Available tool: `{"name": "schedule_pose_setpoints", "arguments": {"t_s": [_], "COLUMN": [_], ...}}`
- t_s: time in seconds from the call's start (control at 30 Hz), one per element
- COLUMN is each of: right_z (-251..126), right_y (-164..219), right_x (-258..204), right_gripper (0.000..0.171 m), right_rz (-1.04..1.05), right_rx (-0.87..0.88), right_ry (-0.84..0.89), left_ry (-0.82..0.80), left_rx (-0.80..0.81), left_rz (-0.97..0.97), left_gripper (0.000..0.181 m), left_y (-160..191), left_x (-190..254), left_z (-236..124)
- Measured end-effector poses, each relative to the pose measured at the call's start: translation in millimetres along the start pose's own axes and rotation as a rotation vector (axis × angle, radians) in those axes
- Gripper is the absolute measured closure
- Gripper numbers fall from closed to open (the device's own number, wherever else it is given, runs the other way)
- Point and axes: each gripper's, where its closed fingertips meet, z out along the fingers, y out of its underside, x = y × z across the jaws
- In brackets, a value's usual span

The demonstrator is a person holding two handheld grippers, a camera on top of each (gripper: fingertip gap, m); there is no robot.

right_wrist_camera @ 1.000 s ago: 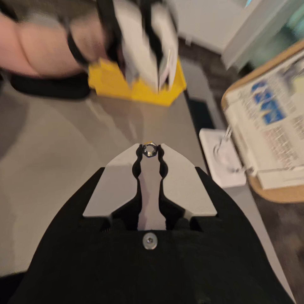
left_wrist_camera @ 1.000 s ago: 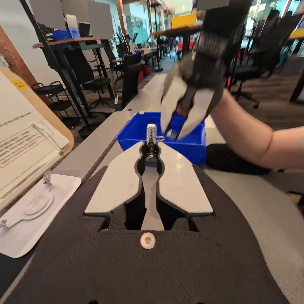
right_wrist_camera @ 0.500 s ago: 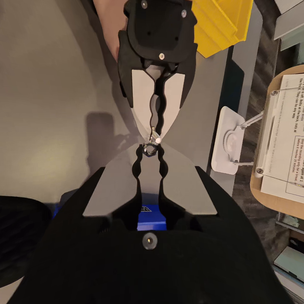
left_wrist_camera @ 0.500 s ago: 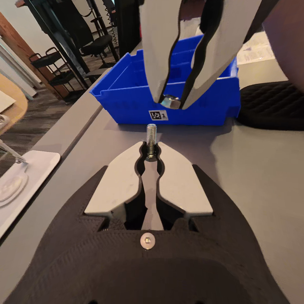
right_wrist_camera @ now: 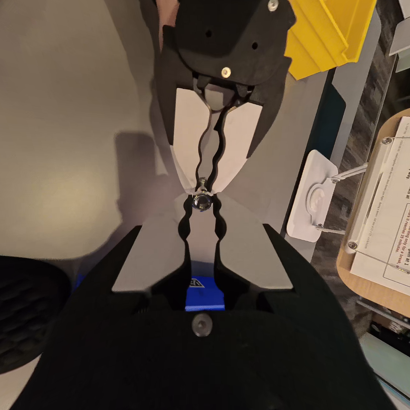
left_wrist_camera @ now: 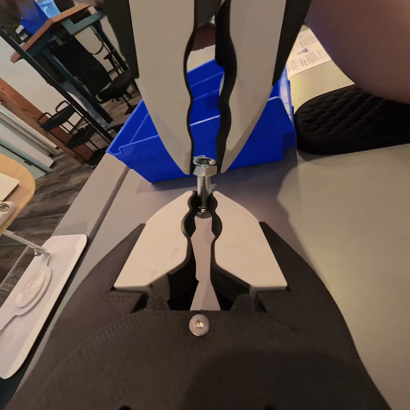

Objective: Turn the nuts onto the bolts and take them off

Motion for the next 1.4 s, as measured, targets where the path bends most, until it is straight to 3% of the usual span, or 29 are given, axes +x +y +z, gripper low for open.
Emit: {"name": "schedule_pose_setpoints", "arguments": {"t_s": [0.03, 0.3, 0.47, 0.6, 0.7, 0.87, 1.13, 1.4], "right_z": [0.7, -1.7, -12.1, -30.1, -53.2, -75.1, -51.2, -58.0], "right_y": [0.3, -12.7, -19.3, -31.7, -44.0, -62.1, -63.4, -67.1], "right_x": [-0.8, 5.0, 12.0, 28.1, 52.3, 67.3, 68.4, 49.0], "right_gripper": [0.152, 0.152, 0.152, 0.153, 0.153, 0.153, 0.153, 0.153], "right_rz": [-0.014, 0.149, 0.098, 0.107, 0.243, 0.481, 0.483, 0.359], "right_rx": [-0.021, 0.054, 0.11, 0.261, 0.436, 0.675, 0.631, 0.661], "right_ry": [0.003, -0.026, 0.032, 0.116, 0.187, 0.093, 0.074, 0.006], "left_ry": [0.008, -0.045, -0.031, -0.014, -0.017, -0.014, -0.022, 0.035], "left_rx": [-0.009, 0.021, 0.062, 0.137, 0.222, 0.341, 0.365, 0.328], "left_rz": [-0.003, 0.048, 0.017, -0.066, -0.166, -0.37, -0.34, -0.179], "left_gripper": [0.172, 0.172, 0.172, 0.172, 0.172, 0.172, 0.172, 0.172], "left_y": [0.8, -6.8, -12.8, -24.4, -38.9, -54.4, -61.0, -68.0], "left_x": [0.9, -5.1, -6.0, -9.9, -20.5, -42.9, -45.9, -27.6], "left_z": [0.2, -6.2, -9.5, -16.5, -27.6, -47.8, -55.9, -55.8]}}
